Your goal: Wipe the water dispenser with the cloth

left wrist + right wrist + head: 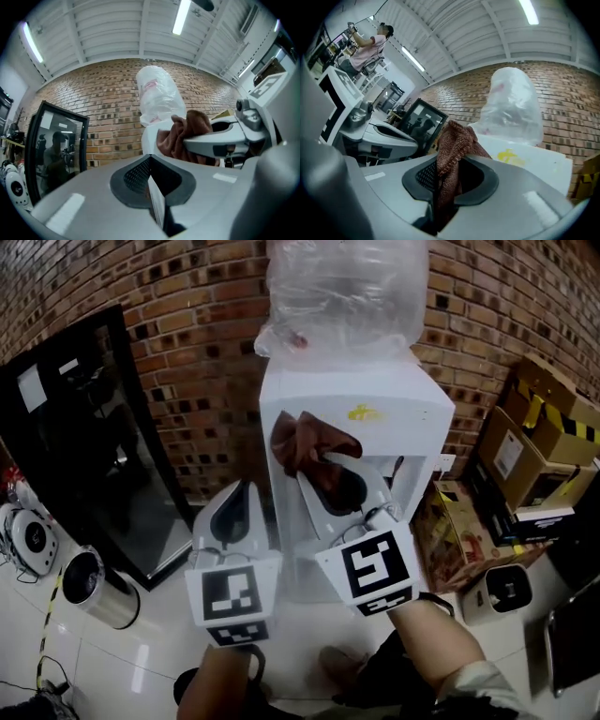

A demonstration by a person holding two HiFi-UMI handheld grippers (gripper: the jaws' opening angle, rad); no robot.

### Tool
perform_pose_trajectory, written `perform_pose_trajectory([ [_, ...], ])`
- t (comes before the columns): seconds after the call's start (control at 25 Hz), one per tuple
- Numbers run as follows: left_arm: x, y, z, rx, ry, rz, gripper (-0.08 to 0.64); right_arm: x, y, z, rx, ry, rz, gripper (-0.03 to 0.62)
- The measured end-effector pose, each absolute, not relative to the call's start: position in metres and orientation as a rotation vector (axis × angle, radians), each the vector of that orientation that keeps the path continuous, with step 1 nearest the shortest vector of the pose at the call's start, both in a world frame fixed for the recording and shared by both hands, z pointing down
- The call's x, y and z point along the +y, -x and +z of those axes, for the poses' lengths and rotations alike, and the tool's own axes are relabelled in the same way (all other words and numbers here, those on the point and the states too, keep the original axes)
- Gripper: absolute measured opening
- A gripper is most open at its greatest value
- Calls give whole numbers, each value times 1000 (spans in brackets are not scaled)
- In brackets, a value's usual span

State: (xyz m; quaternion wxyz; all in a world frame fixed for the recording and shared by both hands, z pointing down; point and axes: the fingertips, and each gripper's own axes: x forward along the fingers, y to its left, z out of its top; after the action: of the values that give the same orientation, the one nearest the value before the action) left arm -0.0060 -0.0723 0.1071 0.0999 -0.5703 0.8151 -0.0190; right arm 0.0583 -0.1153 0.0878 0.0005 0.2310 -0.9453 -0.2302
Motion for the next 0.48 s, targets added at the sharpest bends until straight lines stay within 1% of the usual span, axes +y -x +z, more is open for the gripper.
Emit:
perform_pose_trajectory([
  [0.12,-60,14,113,2431,1662,-69,0,-109,-36,103,-2960,-675,-711,87],
  [0.24,-56,19,119,2451,1656,-63,0,-116,-30,109,-2938,-693,-707,87],
  [0.48,-67,2,126,2423,1728,-48,0,-159,-70,99,-2887,-895,-657,86],
])
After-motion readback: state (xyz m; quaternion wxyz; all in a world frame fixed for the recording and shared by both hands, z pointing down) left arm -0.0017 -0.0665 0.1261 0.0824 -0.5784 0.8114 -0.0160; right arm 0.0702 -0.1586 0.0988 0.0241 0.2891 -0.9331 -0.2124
